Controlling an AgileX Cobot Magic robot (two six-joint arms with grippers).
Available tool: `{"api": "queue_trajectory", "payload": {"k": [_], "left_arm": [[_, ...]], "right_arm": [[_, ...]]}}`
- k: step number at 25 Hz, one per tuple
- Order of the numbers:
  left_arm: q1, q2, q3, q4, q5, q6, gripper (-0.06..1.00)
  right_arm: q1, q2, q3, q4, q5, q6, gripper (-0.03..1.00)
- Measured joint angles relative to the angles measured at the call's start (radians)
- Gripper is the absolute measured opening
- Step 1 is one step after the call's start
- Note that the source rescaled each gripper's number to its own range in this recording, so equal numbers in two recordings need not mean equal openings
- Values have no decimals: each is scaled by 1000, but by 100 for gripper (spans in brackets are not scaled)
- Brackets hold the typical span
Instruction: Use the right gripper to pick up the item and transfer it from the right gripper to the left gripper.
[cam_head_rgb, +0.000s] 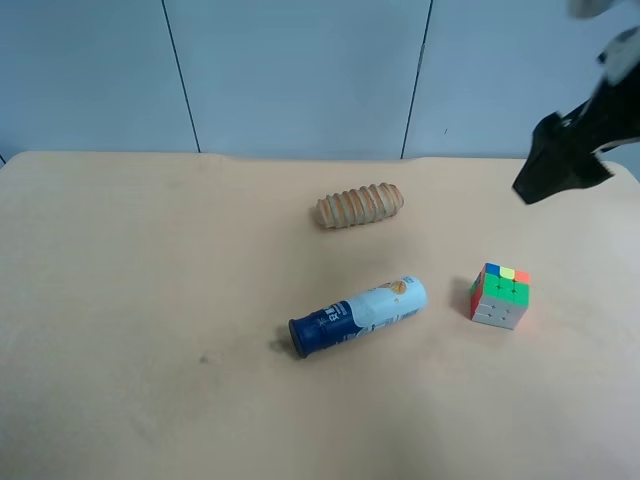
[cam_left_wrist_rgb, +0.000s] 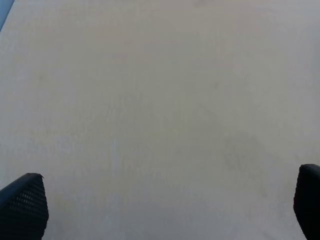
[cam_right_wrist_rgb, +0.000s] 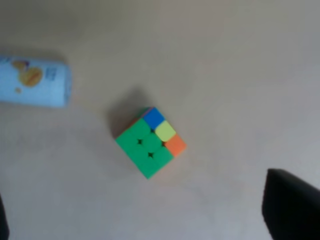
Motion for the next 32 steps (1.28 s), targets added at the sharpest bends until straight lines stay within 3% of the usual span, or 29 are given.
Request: {"api": "queue_trajectory", "payload": {"k": [8, 12, 15, 32], "left_arm": [[0, 0, 0, 0, 0, 0, 100], [0, 0, 0, 0, 0, 1, 100], [0, 0, 0, 0, 0, 1, 100], [0, 0, 0, 0, 0, 1, 100]], "right_arm": [[14, 255, -1, 37, 10, -207, 100], [14, 308, -1, -35, -14, -277, 100], [11, 329, -1, -100, -16, -291, 100], [-44, 478, -2, -157, -54, -335, 100]]}}
